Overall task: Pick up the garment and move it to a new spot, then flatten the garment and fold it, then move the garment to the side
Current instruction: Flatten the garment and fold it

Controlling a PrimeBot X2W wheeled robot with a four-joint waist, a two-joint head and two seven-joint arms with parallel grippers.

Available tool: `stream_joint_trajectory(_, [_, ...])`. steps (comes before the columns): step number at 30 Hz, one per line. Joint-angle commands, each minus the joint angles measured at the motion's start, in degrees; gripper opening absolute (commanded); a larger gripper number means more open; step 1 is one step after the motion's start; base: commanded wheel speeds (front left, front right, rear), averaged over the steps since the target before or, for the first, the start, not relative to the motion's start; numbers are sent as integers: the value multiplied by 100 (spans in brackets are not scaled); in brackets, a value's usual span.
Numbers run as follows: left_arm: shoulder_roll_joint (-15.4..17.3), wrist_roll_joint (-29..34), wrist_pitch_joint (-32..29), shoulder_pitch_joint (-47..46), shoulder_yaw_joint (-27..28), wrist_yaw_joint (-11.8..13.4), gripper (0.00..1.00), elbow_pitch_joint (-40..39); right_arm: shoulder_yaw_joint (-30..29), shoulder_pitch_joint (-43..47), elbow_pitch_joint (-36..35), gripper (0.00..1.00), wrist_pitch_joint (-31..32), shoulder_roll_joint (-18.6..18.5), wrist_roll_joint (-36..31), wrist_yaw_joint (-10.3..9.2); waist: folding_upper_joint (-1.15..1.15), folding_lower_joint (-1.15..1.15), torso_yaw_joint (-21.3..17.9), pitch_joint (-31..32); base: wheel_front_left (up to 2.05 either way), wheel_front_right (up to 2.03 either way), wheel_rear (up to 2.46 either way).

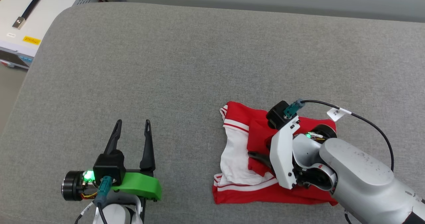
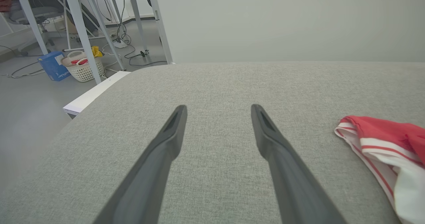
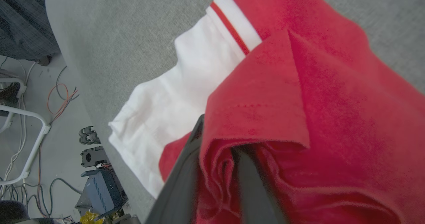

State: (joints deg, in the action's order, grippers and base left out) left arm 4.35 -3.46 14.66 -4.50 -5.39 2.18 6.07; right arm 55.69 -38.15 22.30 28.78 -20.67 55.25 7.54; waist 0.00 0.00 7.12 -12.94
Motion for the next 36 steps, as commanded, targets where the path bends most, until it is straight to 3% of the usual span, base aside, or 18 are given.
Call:
stream_joint_trajectory(1, [-27, 66, 34, 4, 31, -35, 100, 17, 27, -93, -58, 100, -211, -112, 20, -5, 0, 0, -58, 99, 0, 0, 0])
stream_joint_trajectory(9, [-21, 107, 34, 222, 150, -30, 100, -40, -342, -48, -937, 100, -1779, -825, -309, -5, 0, 0, -286, 446, 0, 0, 0])
stream_joint_trajectory(13, [-17, 108, 34, 308, 214, -24, 100, -102, -1022, 118, -1037, 100, -2789, -1078, -995, -5, 0, 0, -425, 565, 0, 0, 0])
stream_joint_trajectory(16, [-19, 107, 34, 360, 243, -29, 100, -146, -1762, 451, -921, 100, -3505, -1007, -1567, -5, 0, 0, -513, 662, 0, 0, 0])
stream_joint_trajectory(22, [-20, 107, 34, 458, 290, -48, 100, -197, -3277, 1293, -791, 100, -4222, -572, -2613, -5, 0, 0, -639, 781, 0, 0, 0])
stream_joint_trajectory(28, [-18, 111, 34, 540, 321, -72, 100, -239, -4651, 2249, -1157, 100, -4364, 77, -3564, -5, 0, 0, -705, 886, 0, 0, 0])
stream_joint_trajectory(36, [2, 143, 34, 660, 305, -100, 100, -296, -5516, 3374, -2108, 100, -4376, 935, -4262, -5, 0, 0, -716, 1016, 0, 0, 0])
